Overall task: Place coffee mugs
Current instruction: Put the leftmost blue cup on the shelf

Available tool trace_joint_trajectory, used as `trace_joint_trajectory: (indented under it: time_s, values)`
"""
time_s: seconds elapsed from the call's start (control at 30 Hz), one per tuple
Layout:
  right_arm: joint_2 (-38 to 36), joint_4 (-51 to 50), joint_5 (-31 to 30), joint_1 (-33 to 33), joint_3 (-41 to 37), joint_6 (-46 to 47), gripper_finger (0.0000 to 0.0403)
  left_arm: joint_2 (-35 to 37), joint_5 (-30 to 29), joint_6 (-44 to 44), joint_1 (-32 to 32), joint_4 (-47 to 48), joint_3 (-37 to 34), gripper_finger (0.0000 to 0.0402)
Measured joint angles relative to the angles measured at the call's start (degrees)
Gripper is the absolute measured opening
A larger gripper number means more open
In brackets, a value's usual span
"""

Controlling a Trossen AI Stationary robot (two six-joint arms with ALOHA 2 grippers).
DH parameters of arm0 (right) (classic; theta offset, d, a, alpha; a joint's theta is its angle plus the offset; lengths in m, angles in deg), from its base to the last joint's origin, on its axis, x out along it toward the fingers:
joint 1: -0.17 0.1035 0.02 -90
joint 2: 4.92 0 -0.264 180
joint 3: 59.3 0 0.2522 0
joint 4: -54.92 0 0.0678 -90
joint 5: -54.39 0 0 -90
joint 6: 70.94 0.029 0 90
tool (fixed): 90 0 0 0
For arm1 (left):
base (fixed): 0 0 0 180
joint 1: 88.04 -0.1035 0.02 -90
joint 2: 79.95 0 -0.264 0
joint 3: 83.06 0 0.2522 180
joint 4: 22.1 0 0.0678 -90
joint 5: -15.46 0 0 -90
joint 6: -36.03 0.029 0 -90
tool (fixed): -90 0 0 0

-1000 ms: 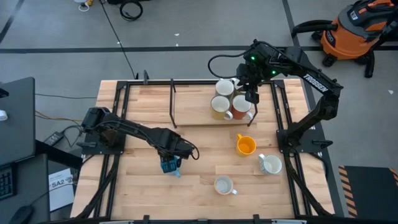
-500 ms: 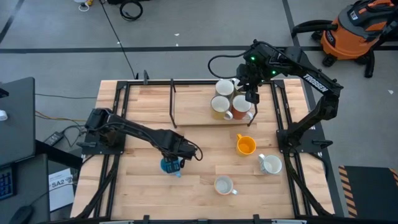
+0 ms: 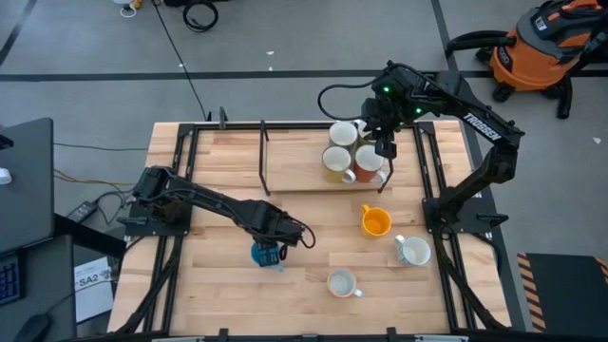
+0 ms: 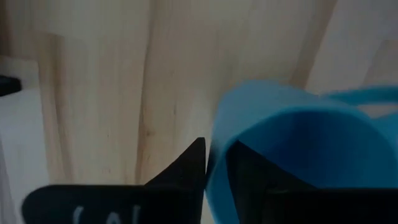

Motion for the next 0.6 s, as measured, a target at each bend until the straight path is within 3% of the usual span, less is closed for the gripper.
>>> trace_joint_trajectory:
  time_s: [0.2,0.43,0.6]
  values:
    - [0.0,0.0,0.0,0.0,0.0,-0.02,0.0117,0.0,0.47,0.07,-0.98,-3.49,0.02,0.0023]
    - [0.0,-0.01,0.0,0.0,0.0,-0.01,0.0117,0.0,1.03,2.47,-3.21,-8.78,0.33,0.0024]
    - [0.0,-0.83,0.0,-0.01,0.0,0.0,0.0117,0.0,2.86,7.41,-6.78,-9.48,4.54,0.0022]
